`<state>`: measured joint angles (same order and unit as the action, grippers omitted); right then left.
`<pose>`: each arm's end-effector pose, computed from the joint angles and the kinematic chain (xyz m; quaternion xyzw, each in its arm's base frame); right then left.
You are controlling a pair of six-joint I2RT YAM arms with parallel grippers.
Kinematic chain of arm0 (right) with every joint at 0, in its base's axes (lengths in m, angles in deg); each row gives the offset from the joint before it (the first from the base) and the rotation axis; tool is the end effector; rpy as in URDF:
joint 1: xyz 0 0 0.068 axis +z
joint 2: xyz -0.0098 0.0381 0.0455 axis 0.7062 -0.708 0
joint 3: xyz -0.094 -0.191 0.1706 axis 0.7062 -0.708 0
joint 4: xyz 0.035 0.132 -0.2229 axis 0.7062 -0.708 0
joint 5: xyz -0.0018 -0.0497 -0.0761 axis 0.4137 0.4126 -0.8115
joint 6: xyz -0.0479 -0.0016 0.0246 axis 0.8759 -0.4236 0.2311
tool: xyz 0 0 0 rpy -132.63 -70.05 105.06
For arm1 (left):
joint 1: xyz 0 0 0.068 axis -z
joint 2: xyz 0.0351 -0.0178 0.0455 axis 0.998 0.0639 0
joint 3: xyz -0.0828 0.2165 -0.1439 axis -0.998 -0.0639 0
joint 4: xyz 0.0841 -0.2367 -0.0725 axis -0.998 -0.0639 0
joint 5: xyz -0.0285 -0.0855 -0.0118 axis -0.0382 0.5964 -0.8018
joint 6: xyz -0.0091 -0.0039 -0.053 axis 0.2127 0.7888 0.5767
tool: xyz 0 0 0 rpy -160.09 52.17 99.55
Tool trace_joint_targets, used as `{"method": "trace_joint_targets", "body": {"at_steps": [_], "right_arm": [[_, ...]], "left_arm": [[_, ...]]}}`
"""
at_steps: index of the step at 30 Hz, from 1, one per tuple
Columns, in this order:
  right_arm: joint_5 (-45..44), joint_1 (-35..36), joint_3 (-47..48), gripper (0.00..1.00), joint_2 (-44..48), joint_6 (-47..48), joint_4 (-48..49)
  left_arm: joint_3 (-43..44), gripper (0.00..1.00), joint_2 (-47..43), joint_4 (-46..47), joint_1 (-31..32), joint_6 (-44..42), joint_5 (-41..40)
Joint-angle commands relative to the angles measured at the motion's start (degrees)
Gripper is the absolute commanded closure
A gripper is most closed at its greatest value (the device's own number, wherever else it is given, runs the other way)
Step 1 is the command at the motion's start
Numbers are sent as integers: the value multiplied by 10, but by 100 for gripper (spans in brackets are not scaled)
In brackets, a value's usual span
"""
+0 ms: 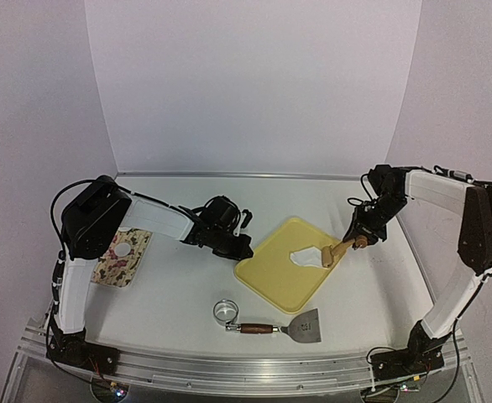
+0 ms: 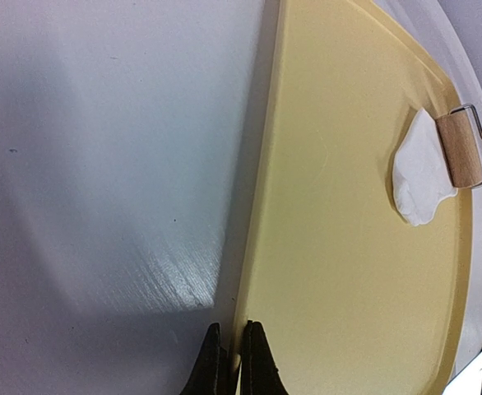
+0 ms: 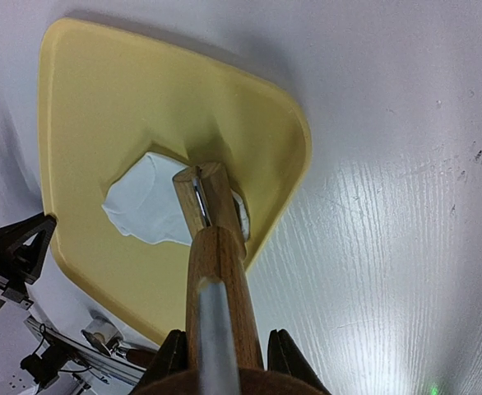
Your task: Roll out the dumpling wrappers from the dough
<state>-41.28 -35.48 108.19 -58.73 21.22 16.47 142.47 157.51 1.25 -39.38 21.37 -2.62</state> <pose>0.3219 0.0689 0.2151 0.1277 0.9623 0.2390 0.0254 0.3036 -0.3364 0.1145 0.2137 0.9115 -0.2811 0.2109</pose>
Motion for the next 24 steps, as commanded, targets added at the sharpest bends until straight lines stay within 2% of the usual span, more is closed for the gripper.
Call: {"method": "trace_joint_targets", "body": {"at_steps": [1,10,13,19,24], "right_arm": [[-254,-22,-49,100,-53,20,-173],[-269,-29,-11,100,-42,26,-199],[-254,-29,19,100,-34,30,-211],[-126,-29,84,100,4,67,-214],[-29,-28,100,100,39,73,-213]], "left_arm": [[-50,100,38,-203,-42,32,-139],[-39,100,42,-201,-42,20,-131],[-35,100,38,-182,-41,-3,-99],[-10,100,41,-165,-33,-37,-53],[8,100,47,-167,-28,-38,-43]]}}
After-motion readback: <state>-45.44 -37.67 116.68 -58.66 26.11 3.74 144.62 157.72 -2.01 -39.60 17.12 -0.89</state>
